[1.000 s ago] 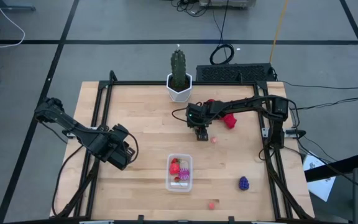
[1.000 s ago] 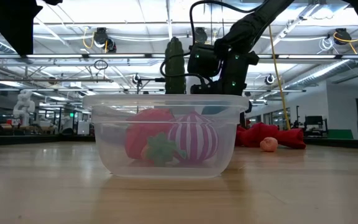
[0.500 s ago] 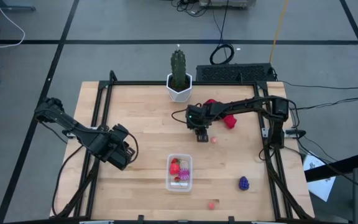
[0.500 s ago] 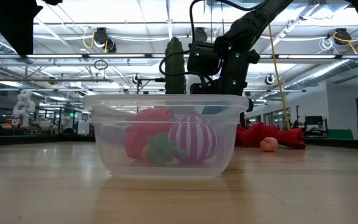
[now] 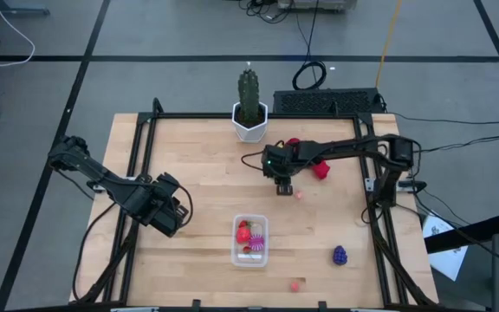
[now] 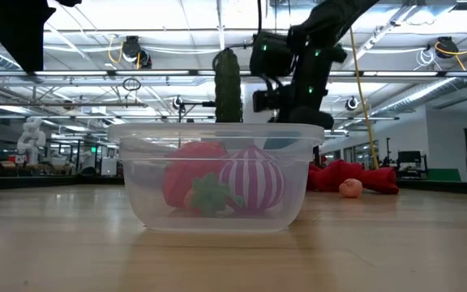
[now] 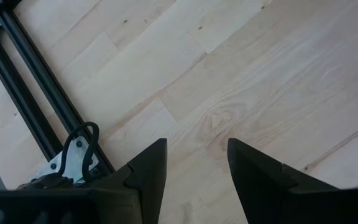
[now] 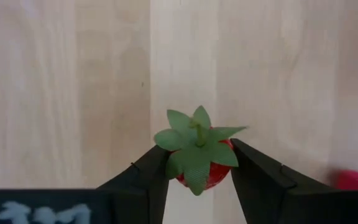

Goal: Pick and placing Produce into tupperware
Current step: Put the strawberry into the transparent container

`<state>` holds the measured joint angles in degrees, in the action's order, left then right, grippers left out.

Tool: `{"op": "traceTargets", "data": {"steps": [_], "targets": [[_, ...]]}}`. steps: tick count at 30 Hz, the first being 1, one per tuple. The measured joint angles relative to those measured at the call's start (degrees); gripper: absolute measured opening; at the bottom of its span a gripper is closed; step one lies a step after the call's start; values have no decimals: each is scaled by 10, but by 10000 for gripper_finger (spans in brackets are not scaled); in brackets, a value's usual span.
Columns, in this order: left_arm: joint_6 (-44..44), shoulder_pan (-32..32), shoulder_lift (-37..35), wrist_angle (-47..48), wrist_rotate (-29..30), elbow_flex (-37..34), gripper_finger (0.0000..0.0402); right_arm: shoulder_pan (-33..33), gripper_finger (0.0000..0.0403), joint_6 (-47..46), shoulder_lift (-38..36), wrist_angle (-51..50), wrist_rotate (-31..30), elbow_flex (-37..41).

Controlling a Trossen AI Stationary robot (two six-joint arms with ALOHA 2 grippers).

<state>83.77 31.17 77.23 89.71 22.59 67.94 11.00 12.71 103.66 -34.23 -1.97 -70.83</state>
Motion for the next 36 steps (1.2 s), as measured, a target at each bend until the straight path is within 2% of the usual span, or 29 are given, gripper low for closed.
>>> {"op": "traceTargets", "data": {"steps": [8,14,20,28,36], "targets": [[0,0,0,-1,0,0,175,-84,153,-25,-39,-21,-57,-28],[0,0,0,-2,0,0,175,-154,154,-31,-38,-24,-59,-83],[0,0,0,-2,0,0,175,-198,154,-63,-37,-12,-59,-114],[-6,0,0,-2,0,0,175,-238,154,-89,28,-32,-54,-152],[-14,0,0,-3,0,0,175,-268,155,-109,109,-97,-38,-260]]}}
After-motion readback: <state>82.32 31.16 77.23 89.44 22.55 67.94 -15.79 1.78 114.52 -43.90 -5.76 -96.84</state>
